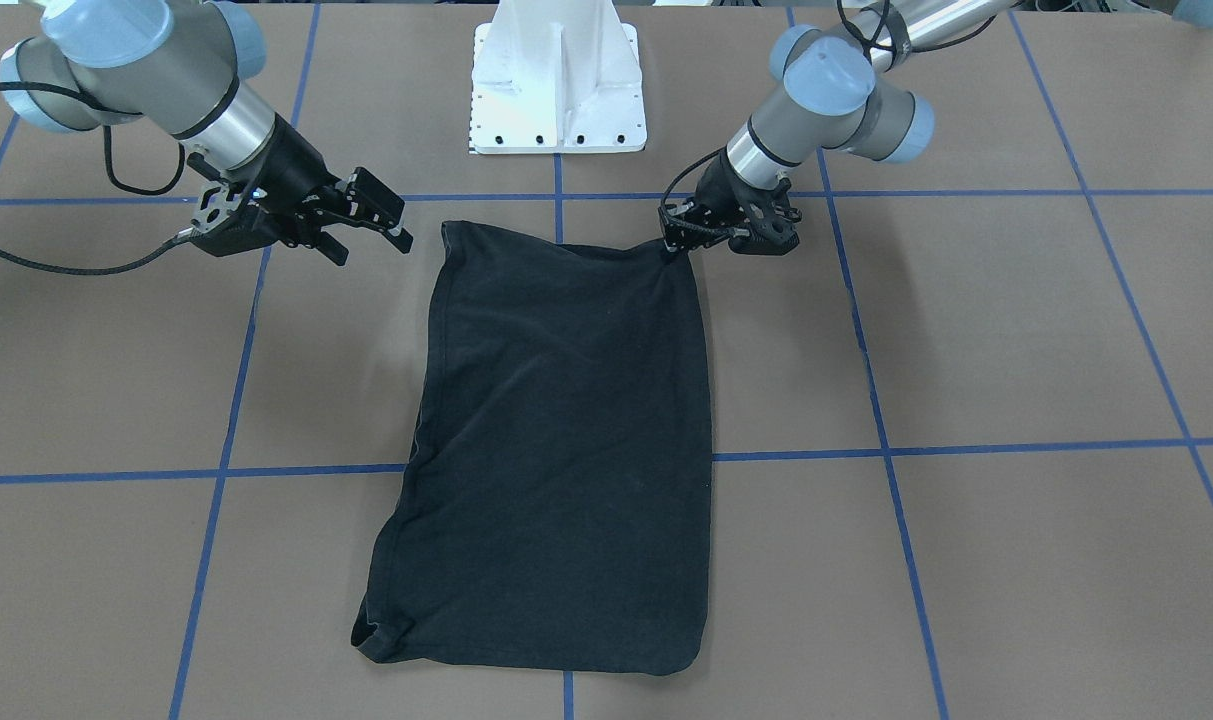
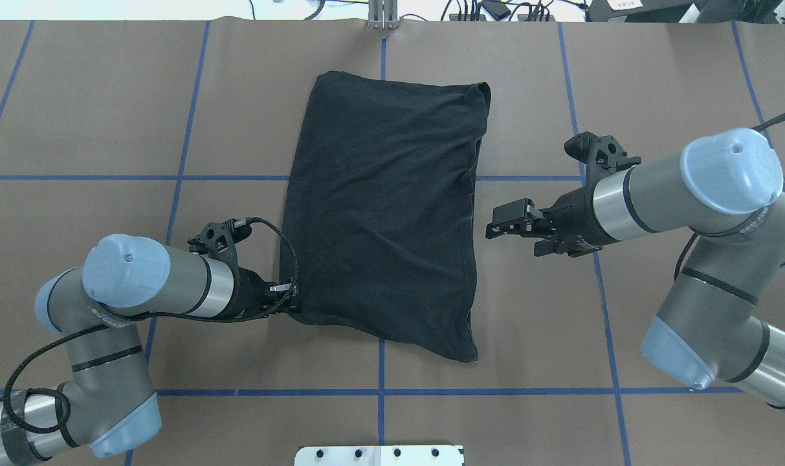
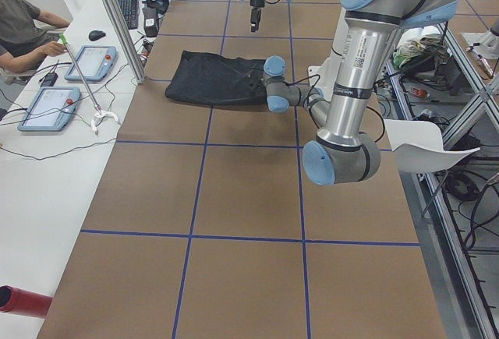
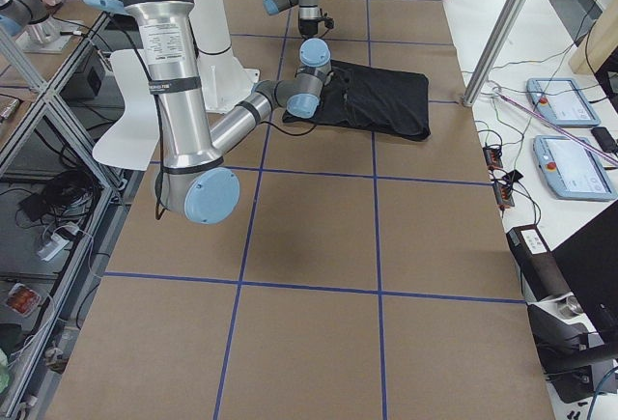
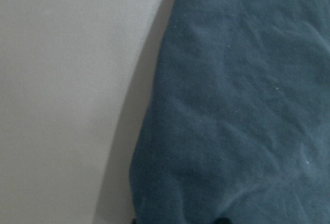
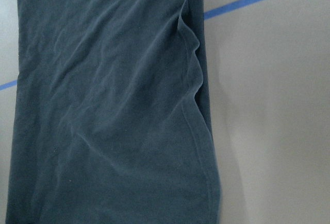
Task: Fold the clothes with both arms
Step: 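Grasp the shirt's near corners with the left and right grippers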
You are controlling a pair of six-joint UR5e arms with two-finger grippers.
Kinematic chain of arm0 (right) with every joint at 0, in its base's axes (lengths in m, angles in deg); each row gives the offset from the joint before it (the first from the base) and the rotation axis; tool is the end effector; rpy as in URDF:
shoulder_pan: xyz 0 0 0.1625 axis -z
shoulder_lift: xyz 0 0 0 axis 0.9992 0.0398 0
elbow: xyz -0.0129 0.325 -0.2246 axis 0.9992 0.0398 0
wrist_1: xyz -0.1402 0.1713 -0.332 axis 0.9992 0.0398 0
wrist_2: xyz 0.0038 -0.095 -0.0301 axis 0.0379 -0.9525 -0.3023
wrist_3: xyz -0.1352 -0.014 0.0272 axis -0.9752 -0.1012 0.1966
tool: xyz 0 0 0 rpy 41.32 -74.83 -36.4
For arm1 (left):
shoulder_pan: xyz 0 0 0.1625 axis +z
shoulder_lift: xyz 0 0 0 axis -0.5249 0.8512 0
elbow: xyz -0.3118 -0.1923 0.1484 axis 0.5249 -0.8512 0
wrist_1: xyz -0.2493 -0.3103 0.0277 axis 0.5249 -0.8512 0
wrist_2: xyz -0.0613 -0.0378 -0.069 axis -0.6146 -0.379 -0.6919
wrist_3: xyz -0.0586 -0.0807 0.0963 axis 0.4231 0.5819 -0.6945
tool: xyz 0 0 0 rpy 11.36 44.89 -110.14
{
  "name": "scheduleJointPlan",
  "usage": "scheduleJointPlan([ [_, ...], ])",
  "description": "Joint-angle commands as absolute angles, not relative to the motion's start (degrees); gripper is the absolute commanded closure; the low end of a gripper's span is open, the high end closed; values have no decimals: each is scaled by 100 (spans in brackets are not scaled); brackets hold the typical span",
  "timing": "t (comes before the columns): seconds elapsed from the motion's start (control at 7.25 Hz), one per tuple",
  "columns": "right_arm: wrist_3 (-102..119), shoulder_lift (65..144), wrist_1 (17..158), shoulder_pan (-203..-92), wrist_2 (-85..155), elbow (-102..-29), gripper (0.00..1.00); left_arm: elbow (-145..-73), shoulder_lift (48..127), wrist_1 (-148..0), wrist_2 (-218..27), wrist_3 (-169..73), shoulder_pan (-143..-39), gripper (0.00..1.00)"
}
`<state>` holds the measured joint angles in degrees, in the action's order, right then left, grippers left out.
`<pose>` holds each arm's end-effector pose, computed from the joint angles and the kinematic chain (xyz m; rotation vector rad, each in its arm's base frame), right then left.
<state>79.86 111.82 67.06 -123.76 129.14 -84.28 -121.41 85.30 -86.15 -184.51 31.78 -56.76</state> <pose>-0.4033 -0.3797 0.2895 -0.0136 -1.2315 0.2313 0.5050 -0.3304 0.2997 -0.0949 1.2292 -0.2384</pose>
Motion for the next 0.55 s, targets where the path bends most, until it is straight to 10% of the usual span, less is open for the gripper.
scheduleJointPlan([
  [0.0, 8875, 11066, 6783, -11196, 11543, -8411, 1, -12697, 8571, -7852, -18568, 3175, -5697, 100],
  [0.41, 9466, 11022, 7800, -10311, 10955, -8376, 1, -12663, 8571, -7850, -18541, 3184, -5688, 100],
])
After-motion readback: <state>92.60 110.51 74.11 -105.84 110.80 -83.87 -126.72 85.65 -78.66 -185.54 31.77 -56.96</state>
